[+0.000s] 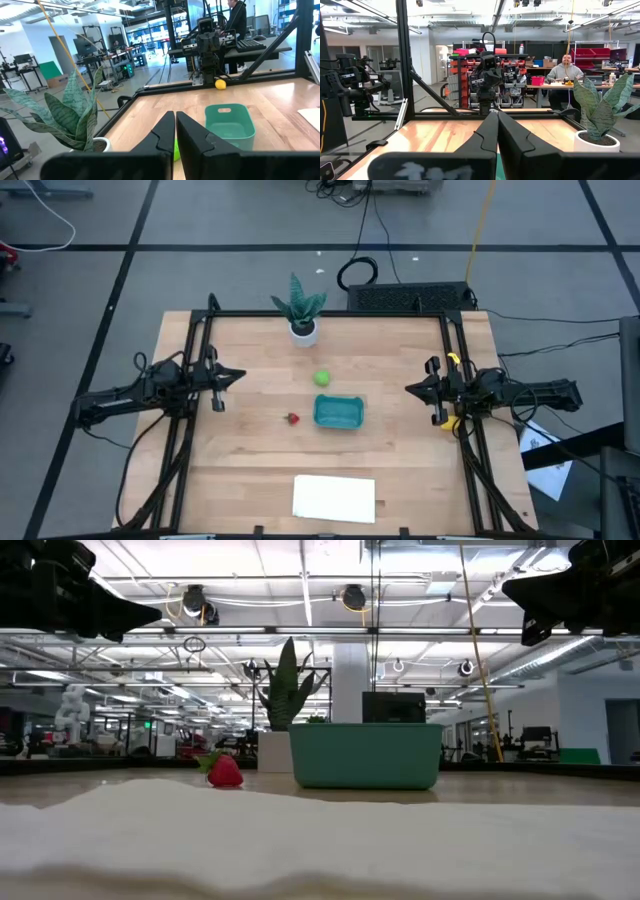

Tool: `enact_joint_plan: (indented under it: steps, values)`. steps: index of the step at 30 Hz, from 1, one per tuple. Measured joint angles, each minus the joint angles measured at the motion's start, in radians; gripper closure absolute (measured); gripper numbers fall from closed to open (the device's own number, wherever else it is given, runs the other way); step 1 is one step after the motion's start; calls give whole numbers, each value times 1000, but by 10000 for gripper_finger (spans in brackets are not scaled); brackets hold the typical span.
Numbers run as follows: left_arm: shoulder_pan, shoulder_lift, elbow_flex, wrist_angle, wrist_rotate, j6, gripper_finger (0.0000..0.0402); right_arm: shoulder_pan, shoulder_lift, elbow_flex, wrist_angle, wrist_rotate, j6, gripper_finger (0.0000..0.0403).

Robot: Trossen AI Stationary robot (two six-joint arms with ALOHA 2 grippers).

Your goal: Pick and placing Produce into tupperware

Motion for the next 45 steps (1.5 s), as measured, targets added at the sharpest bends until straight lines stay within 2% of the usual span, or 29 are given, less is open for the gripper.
enact_joint_plan:
  steps: [23,35,45]
  values:
    - [0,0,0,0,0,0,380,0,0,0,0,0,0,403]
    - [0,0,0,47,0,-2,380,0,0,0,0,0,59,403]
    - [0,0,0,110,0,-128,380,0,0,0,4,0,21,403]
